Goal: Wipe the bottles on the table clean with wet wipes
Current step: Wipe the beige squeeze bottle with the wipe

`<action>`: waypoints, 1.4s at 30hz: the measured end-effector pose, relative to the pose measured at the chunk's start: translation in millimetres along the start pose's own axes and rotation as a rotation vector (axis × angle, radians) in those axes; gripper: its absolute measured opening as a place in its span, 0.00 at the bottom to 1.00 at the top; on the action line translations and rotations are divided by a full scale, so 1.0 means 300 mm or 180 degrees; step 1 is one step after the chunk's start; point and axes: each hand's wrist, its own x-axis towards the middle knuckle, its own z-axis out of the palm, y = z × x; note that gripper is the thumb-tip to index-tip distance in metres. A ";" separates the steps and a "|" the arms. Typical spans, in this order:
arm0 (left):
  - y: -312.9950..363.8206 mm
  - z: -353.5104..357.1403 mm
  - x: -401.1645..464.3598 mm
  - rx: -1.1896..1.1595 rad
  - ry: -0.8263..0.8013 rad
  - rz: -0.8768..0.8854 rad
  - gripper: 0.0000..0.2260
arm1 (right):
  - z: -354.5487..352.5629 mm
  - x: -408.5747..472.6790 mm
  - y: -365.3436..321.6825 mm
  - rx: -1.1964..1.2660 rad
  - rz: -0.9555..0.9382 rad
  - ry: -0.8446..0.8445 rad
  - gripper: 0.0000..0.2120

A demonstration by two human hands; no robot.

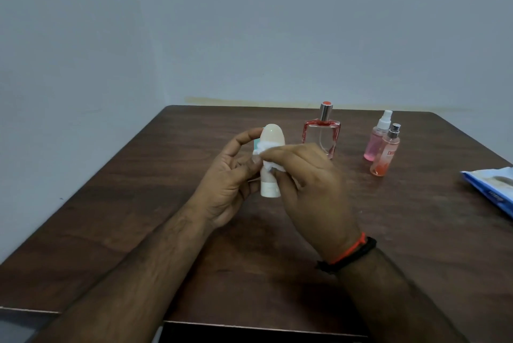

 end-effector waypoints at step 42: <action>-0.011 -0.034 0.019 0.0370 0.0298 0.0186 0.24 | 0.052 0.016 0.123 0.0593 -0.0052 0.0382 0.12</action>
